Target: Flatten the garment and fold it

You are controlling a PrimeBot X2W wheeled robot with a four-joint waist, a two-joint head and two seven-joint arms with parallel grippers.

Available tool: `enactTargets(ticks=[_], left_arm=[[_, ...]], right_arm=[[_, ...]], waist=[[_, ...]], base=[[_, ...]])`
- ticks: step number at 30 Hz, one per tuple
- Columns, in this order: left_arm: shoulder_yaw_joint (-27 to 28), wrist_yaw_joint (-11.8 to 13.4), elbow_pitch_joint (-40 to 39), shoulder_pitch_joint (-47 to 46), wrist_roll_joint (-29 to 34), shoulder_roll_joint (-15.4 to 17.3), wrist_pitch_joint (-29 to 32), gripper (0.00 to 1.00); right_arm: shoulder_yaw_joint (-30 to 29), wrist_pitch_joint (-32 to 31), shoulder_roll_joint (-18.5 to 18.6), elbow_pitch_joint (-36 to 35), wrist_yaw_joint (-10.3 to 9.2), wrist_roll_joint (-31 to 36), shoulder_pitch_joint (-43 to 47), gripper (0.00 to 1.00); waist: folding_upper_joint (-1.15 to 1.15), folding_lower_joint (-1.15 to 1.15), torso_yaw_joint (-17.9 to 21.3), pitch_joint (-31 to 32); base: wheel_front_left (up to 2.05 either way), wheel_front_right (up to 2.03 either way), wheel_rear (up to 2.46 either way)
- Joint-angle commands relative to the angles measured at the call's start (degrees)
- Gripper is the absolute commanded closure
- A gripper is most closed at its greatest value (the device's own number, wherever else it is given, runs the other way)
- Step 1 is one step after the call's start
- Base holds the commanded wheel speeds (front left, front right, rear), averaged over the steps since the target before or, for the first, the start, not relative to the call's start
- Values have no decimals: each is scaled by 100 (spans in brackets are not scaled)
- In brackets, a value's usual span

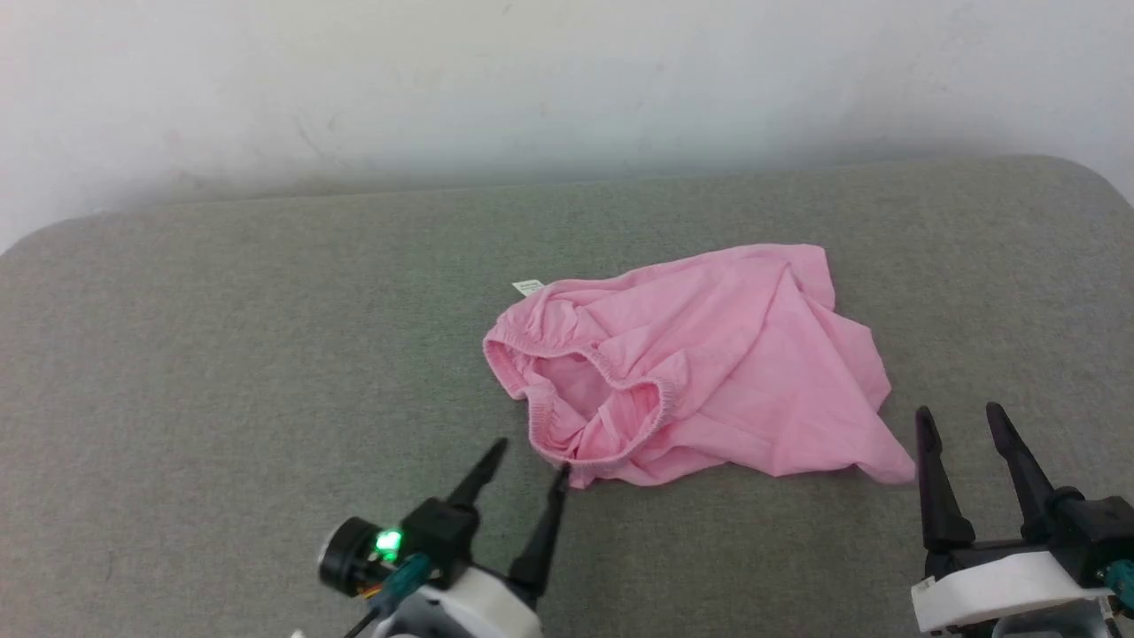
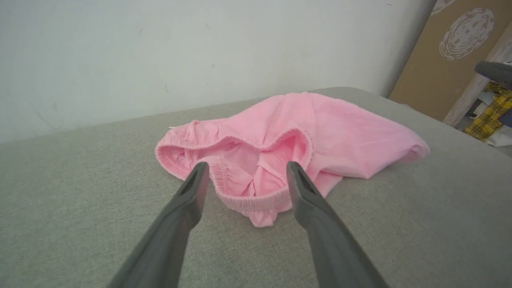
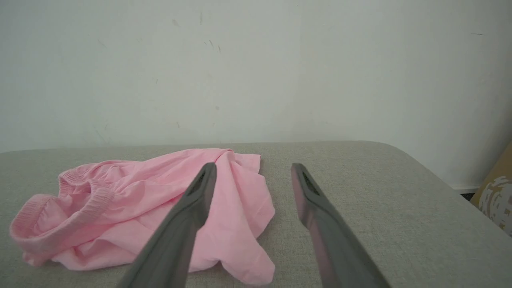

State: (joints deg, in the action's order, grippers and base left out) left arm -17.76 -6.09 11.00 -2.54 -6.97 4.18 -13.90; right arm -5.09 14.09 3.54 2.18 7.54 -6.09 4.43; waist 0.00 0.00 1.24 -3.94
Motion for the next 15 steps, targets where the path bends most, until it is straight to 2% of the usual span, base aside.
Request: enactTargets(ticks=[1,5,11,15], left_arm=[[-275,-79,91,-219,51,88,291,0],[-912,-129,94,-693,-10,257,1296,0],[-1574,-137,19,-1373,-364,517,2844,0],[-1742,-138,49,-1713,-443,660,3362,0]], right_arm=[[-4,8,-32,-43,-5,18,25,0],[-39,-47,-49,-35,-5,73,-13,0],[-43,-72,-61,-9,-5,76,-94,0],[8,-55,-64,61,-5,19,-150,0]], waist=[[0,0,155,-94],[0,0,283,-189],[0,0,454,-353],[0,0,550,-456]], base=[[0,0,0],[0,0,0],[0,0,0],[0,0,0]])
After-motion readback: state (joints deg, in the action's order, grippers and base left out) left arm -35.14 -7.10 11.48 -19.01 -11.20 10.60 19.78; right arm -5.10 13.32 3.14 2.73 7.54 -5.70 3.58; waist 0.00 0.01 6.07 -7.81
